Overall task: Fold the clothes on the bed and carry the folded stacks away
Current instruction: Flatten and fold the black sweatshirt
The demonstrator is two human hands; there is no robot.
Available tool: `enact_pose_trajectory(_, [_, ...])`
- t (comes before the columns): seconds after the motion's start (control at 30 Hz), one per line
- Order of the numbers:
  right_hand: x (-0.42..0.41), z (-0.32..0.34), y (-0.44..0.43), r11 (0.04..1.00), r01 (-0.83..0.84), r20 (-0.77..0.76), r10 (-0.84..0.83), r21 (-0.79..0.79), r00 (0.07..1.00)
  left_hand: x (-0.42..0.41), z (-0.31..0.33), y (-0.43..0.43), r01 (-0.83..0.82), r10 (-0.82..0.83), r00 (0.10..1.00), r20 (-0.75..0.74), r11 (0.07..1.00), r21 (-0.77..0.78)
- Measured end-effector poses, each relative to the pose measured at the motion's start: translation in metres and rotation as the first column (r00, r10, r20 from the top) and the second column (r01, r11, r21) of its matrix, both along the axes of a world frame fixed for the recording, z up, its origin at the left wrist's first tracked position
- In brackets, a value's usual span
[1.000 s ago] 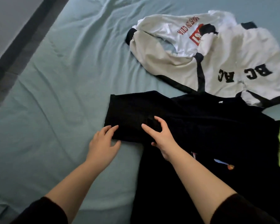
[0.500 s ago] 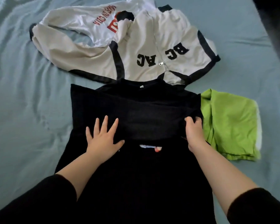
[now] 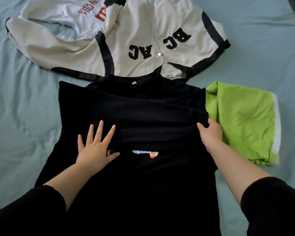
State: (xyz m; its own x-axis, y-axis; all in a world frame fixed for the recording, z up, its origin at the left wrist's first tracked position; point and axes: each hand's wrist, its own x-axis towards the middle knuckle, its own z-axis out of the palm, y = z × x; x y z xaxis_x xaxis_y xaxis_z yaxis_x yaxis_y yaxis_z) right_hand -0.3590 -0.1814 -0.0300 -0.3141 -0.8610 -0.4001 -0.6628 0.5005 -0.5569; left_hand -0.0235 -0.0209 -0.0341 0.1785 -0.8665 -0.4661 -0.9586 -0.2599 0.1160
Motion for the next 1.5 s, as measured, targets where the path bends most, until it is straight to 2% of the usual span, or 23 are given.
enact_pose_trajectory(0.13, [0.014, -0.001, 0.000, 0.996, 0.088, 0.083, -0.088, 0.010, 0.993, 0.004, 0.000, -0.004, -0.033, 0.033, 0.999, -0.004, 0.998, -0.047])
enact_pose_trajectory(0.2, [0.023, 0.001, 0.006, 0.996, 0.090, 0.053, -0.088, -0.023, 0.995, 0.005, -0.001, -0.007, -0.029, 0.029, 1.000, 0.004, 0.999, -0.031])
enact_pose_trajectory(0.27, [0.032, 0.007, 0.015, 0.998, 0.031, -0.167, -0.041, -0.062, 0.985, 0.007, -0.001, -0.007, 0.002, -0.002, 1.000, 0.025, 1.000, 0.001])
enact_pose_trajectory(0.33, [0.048, 0.014, 0.029, 0.978, -0.184, -0.408, 0.128, -0.101, 0.904, 0.009, 0.001, -0.010, 0.025, -0.024, 1.000, 0.018, 0.999, -0.032])
enact_pose_trajectory(0.37, [0.060, 0.015, 0.036, 0.932, -0.338, -0.458, 0.245, -0.131, 0.854, 0.010, 0.002, -0.014, 0.040, -0.040, 0.999, 0.006, 0.996, -0.080])
enact_pose_trajectory(0.43, [0.094, 0.011, 0.044, 0.769, -0.618, -0.471, 0.489, -0.166, 0.735, 0.013, 0.002, -0.030, 0.085, -0.088, 0.996, -0.006, 0.978, -0.192])
enact_pose_trajectory(0.5, [0.127, 0.002, 0.044, 0.592, -0.794, -0.464, 0.670, -0.137, 0.579, 0.024, -0.003, -0.047, 0.126, -0.128, 0.992, 0.010, 0.962, -0.241])
enact_pose_trajectory(0.53, [0.135, -0.005, 0.040, 0.529, -0.844, -0.459, 0.730, -0.091, 0.507, 0.035, -0.007, -0.053, 0.125, -0.123, 0.992, 0.024, 0.971, -0.203])
enact_pose_trajectory(0.6, [0.132, -0.018, 0.028, 0.523, -0.850, -0.412, 0.788, 0.058, 0.457, 0.066, -0.014, -0.053, 0.007, -0.006, 1.000, 0.025, 1.000, -0.023])
enact_pose_trajectory(0.67, [0.120, -0.024, 0.016, 0.553, -0.809, -0.378, 0.805, 0.198, 0.457, 0.090, -0.013, -0.048, -0.069, 0.067, 0.997, 0.032, 0.995, 0.079])
enact_pose_trajectory(0.7, [0.116, -0.021, 0.011, 0.559, -0.805, -0.377, 0.802, 0.198, 0.464, 0.096, -0.010, -0.046, -0.049, 0.048, 0.998, 0.045, 0.998, 0.040])
enact_pose_trajectory(0.8, [0.122, 0.002, -0.018, 0.681, -0.729, -0.274, 0.688, -0.077, 0.672, 0.100, 0.011, -0.064, 0.013, 0.007, 0.997, 0.071, 0.963, -0.271])
enact_pose_trajectory(0.83, [0.123, 0.009, -0.032, 0.710, -0.688, -0.254, 0.645, -0.149, 0.721, 0.101, 0.017, -0.078, 0.016, 0.004, 0.998, 0.057, 0.935, -0.353])
enact_pose_trajectory(0.9, [0.121, 0.018, -0.070, 0.748, -0.640, -0.299, 0.578, -0.179, 0.759, 0.106, 0.023, -0.113, -0.016, 0.028, 0.999, 0.024, 0.907, -0.421])
enact_pose_trajectory(0.93, [0.119, 0.020, -0.089, 0.779, -0.610, -0.314, 0.549, -0.145, 0.775, 0.109, 0.024, -0.132, -0.060, 0.067, 0.998, 0.004, 0.914, -0.401])
enact_pose_trajectory(1.0, [0.116, 0.020, -0.119, 0.846, -0.532, -0.267, 0.504, -0.038, 0.821, 0.114, 0.022, -0.165, -0.187, 0.184, 0.982, -0.035, 0.950, -0.250])
enact_pose_trajectory(1.1, [0.113, 0.009, -0.136, 0.860, -0.507, -0.176, 0.508, 0.050, 0.843, 0.117, 0.014, -0.189, -0.308, 0.305, 0.951, -0.058, 0.950, -0.053])
enact_pose_trajectory(1.2, [0.110, 0.002, -0.136, 0.865, -0.501, -0.196, 0.492, 0.003, 0.848, 0.118, 0.014, -0.189, -0.283, 0.278, 0.958, -0.063, 0.954, -0.095])
enact_pose_trajectory(1.27, [0.106, 0.007, -0.135, 0.884, -0.448, -0.193, 0.420, -0.132, 0.886, 0.119, 0.022, -0.188, -0.243, 0.240, 0.970, -0.045, 0.932, -0.270])
enact_pose_trajectory(1.33, [0.102, 0.017, -0.139, 0.881, -0.351, -0.156, 0.317, -0.316, 0.936, 0.121, 0.038, -0.195, -0.295, 0.259, 0.955, -0.143, 0.848, -0.439])
enact_pose_trajectory(1.37, [0.100, 0.023, -0.143, 0.875, -0.305, -0.121, 0.280, -0.376, 0.952, 0.121, 0.045, -0.204, -0.349, 0.274, 0.936, -0.222, 0.812, -0.468])
enact_pose_trajectory(1.43, [0.098, 0.026, -0.149, 0.885, -0.246, -0.060, 0.242, -0.394, 0.968, 0.118, 0.051, -0.225, -0.452, 0.294, 0.875, -0.384, 0.779, -0.434])
enact_pose_trajectory(1.5, [0.099, 0.021, -0.155, 0.924, -0.191, 0.000, 0.202, -0.332, 0.979, 0.112, 0.045, -0.241, -0.538, 0.344, 0.806, -0.481, 0.763, -0.357])
